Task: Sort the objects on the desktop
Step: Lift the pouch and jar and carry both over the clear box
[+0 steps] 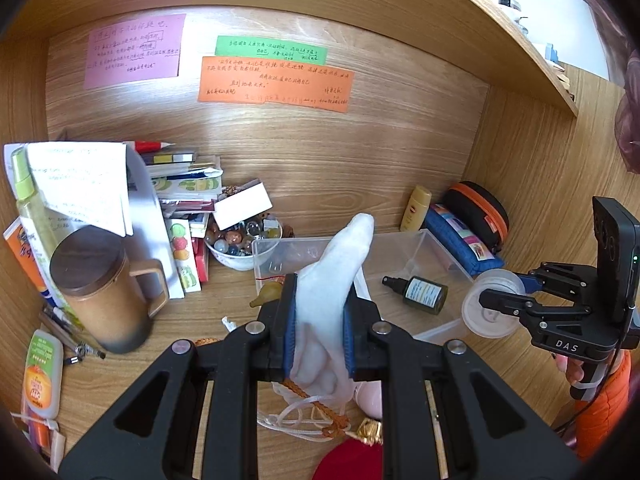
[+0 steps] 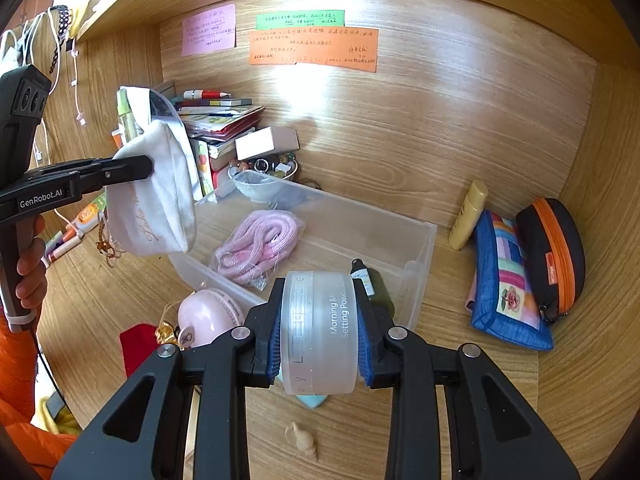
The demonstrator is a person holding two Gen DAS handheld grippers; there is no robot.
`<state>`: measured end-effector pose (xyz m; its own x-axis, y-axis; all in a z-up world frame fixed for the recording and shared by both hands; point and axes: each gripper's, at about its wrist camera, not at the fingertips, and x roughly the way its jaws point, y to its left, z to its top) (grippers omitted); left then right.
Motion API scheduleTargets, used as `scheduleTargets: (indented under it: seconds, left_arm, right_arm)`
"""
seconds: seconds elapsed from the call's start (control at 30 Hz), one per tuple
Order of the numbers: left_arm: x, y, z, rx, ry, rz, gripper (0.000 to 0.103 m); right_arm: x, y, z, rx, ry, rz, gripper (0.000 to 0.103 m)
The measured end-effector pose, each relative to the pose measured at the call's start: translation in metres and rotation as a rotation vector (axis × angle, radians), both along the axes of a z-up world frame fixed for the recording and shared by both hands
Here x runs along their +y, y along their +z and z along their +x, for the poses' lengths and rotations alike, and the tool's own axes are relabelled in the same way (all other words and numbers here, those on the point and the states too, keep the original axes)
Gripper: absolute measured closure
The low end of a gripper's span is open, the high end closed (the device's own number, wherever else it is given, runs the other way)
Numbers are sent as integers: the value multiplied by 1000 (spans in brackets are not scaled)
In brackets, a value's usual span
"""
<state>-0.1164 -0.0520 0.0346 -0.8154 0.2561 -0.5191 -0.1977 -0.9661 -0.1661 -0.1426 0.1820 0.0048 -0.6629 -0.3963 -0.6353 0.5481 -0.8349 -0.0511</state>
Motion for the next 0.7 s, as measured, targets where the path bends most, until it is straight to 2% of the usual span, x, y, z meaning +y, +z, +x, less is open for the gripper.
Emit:
scheduleTargets:
  seconds: [0.5,0.7]
  left_arm:
    - [-1,-15,-42,-69,-13,50,85]
    - [6,-23,-53,-86,-14,14,85]
  right_arm:
    - [-12,-2,-29,-17,23,-14,76]
    - [-18,-10,-41,-38,32,-11,76]
